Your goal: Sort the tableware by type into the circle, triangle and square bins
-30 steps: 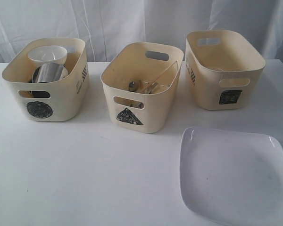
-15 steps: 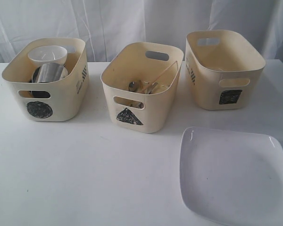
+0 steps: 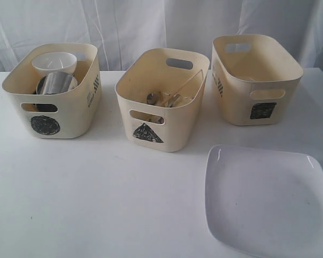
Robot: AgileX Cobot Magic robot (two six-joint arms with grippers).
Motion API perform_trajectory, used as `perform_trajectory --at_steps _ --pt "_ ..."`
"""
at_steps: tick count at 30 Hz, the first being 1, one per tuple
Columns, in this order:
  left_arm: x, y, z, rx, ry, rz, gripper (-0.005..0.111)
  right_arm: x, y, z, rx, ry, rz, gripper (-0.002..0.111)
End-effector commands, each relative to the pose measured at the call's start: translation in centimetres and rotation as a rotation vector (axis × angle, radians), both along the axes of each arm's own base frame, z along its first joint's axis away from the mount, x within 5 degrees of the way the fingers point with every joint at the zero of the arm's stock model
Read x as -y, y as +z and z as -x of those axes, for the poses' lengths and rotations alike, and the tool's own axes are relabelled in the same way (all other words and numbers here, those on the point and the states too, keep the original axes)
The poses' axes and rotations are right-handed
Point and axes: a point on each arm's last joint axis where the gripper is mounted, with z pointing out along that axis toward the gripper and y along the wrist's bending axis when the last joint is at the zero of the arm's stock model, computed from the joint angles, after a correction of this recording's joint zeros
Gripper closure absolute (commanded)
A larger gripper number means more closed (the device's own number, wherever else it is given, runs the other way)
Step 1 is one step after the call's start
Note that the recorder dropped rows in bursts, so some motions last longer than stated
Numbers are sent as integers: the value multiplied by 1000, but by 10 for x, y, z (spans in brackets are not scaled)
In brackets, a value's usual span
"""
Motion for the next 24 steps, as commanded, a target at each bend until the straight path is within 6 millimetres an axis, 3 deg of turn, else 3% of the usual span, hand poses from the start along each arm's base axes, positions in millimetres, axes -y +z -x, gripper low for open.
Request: perform_trajectory --at_steps 1,13,24 --pt "0 0 0 -3 -5 12 107 -3 -2 -5 1 29 51 53" --pt "0 0 0 -3 -5 12 107 -2 -2 -5 -6 9 67 53" --pt "0 0 0 -3 -5 12 107 -7 -21 -7 -82 2 -72 53"
